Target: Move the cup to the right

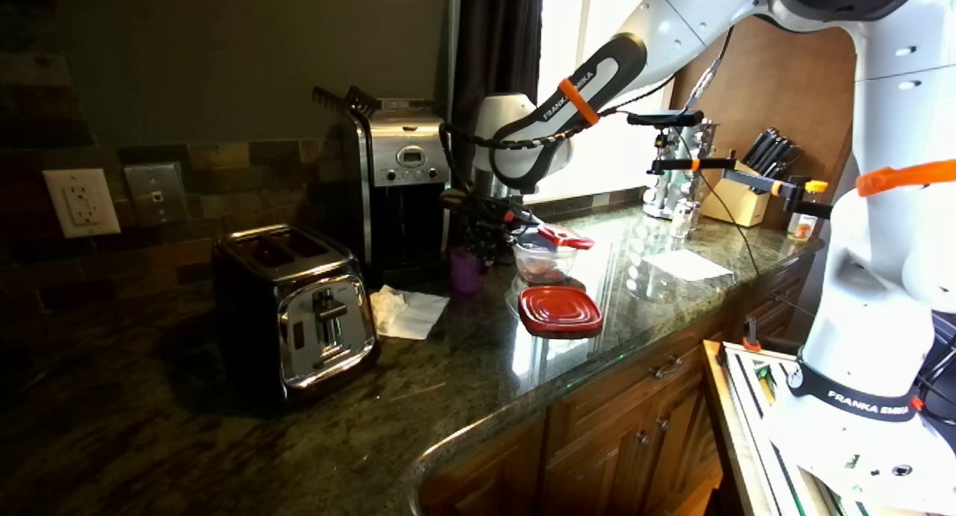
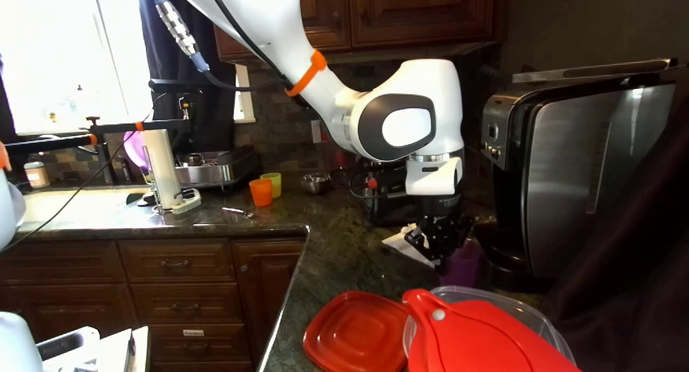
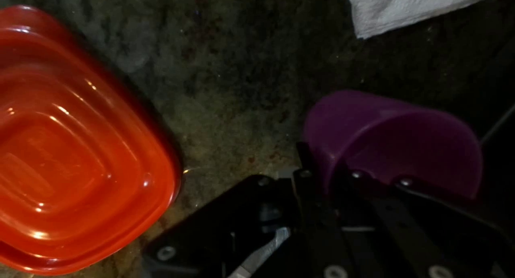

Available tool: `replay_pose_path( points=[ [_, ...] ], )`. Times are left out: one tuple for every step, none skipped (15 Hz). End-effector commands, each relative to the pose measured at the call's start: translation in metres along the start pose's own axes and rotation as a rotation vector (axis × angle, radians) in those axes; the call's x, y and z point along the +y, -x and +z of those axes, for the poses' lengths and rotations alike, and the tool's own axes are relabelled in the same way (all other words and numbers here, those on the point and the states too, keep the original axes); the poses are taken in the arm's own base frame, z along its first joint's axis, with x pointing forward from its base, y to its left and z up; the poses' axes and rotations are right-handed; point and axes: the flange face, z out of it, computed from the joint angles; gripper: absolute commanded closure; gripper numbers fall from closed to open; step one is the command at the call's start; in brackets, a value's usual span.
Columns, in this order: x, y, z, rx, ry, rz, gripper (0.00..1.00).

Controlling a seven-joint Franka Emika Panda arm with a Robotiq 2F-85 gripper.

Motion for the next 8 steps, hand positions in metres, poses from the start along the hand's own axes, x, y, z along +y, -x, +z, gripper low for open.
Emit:
replay_pose_path(
  points=[
    [0.013,0.009,0.002,0.009,-0.01,0.014,0.56],
    [0.017,0.013,-0.001,0.012,-0.001,0.015,0.49],
    [0.02,0.017,-0.004,0.019,0.013,0.022,0.41],
    [0.024,0.023,-0.009,0.023,0.0,0.021,0.34],
    [0.027,0.028,-0.014,0.034,-0.015,0.022,0.27],
    [0.031,0.034,-0.021,0.052,-0.03,0.027,0.19],
    [0.035,0.038,-0.027,0.072,-0.043,0.037,0.12],
    [0.038,0.042,-0.035,0.095,-0.058,0.055,0.03]
  ],
)
